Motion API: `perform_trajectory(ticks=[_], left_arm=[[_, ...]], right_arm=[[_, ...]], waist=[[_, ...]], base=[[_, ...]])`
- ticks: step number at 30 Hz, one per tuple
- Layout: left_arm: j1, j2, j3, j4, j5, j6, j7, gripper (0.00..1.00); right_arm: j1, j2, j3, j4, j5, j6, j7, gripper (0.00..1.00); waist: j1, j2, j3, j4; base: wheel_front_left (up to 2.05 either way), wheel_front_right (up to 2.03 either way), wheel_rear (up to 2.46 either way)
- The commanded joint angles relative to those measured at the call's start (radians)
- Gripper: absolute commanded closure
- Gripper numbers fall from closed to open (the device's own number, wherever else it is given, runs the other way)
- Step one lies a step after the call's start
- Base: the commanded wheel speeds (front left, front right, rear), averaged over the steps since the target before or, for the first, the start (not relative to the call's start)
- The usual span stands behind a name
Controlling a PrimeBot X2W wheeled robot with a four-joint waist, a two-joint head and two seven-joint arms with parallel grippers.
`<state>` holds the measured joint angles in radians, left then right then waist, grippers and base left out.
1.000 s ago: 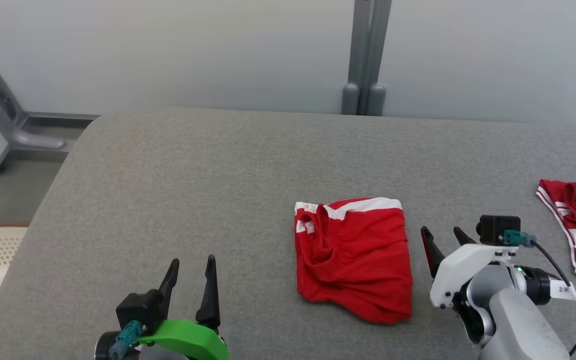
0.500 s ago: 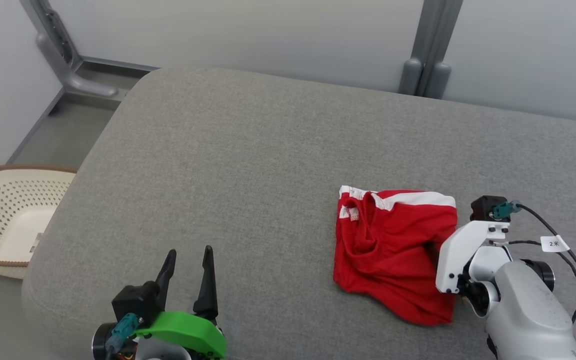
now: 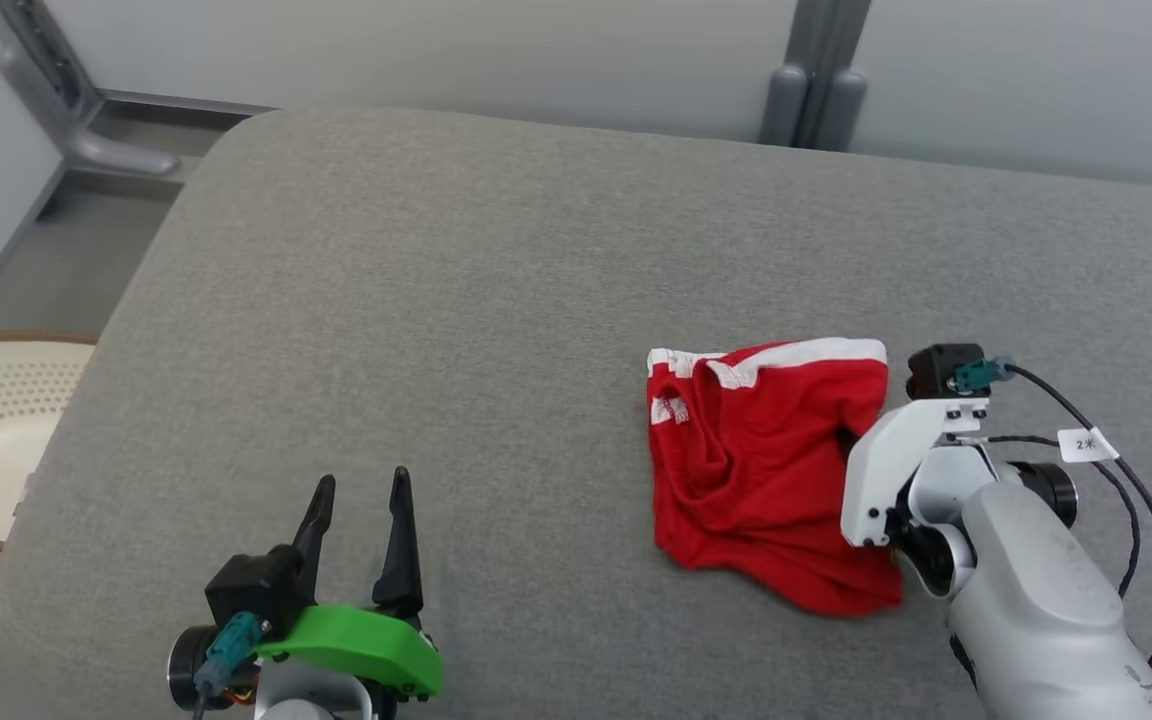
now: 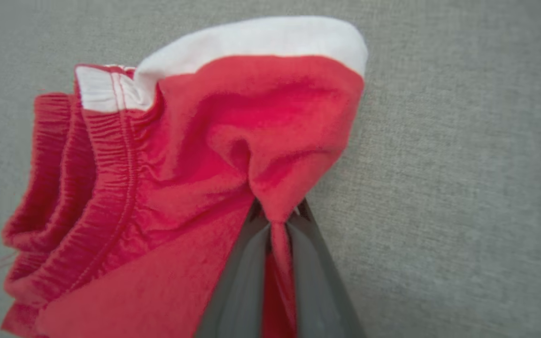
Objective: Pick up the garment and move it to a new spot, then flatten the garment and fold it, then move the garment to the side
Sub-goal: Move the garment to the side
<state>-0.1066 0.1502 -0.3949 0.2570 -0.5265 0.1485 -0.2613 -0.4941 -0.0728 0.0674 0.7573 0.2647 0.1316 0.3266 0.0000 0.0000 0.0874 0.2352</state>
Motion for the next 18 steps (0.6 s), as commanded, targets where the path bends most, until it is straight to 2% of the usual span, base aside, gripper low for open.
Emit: perform_trajectory(ticks=[1, 10, 18], left_arm=[[-0.015, 0.006, 0.001, -0.006, 0.012, -0.002, -0.004, 0.0], [-0.048, -0.004, -0.015, -0.026, 0.019, -0.013, 0.0, 0.0], [-0.106, 0.016, -0.039, -0.052, 0.046, -0.02, 0.028, 0.0]], right_arm=[[-0.017, -0.017, 0.013, -0.018, 0.012, -0.002, -0.002, 1.0], [-0.031, -0.136, 0.092, -0.144, 0.046, -0.002, 0.044, 1.0], [-0.021, -0.21, 0.097, -0.24, 0.082, -0.002, 0.09, 1.0]], waist=[[0.0, 0.0, 0.015, -0.099], [0.0, 0.0, 0.063, -0.354], [0.0, 0.0, 0.128, -0.511]], base=[[0.0, 0.0, 0.0], [0.0, 0.0, 0.0], [0.0, 0.0, 0.0]])
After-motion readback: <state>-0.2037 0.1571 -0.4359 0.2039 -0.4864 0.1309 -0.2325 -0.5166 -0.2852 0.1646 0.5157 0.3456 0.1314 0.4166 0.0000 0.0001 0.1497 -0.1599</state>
